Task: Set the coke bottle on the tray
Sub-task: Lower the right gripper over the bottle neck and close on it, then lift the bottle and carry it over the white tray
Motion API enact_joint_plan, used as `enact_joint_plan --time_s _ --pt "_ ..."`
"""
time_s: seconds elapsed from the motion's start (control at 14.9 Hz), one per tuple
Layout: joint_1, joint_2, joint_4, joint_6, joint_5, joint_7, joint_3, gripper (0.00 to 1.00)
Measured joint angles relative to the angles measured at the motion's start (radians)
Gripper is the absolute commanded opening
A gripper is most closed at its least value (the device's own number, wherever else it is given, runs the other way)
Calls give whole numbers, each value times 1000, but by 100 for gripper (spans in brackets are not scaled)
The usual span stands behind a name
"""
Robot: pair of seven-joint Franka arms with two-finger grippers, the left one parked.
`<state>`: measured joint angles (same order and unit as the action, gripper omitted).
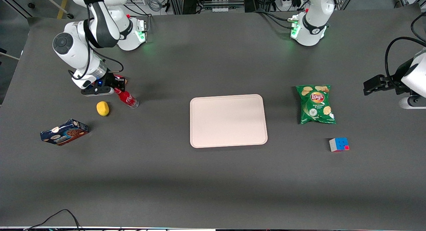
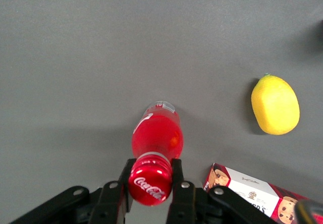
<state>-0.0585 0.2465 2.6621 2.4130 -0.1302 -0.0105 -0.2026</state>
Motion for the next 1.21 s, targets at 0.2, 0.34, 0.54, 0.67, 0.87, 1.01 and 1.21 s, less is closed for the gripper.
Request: enact_joint_plan --time_s 0.2,0.34,0.54,0.67,0.87,1.01,1.21 --pt "0 0 0 0 0 0 0 0" --pt "0 0 -5 1 0 0 0 0" --pt "0 8 -41 -35 0 0 0 0" --pt "0 20 -100 -120 0 0 -1 0" --pt "0 46 -211 -244 -1 0 -18 0" --pt "0 53 -289 -321 -1 -29 -53 0" --pt "1 49 -430 -442 -1 -136 -136 0"
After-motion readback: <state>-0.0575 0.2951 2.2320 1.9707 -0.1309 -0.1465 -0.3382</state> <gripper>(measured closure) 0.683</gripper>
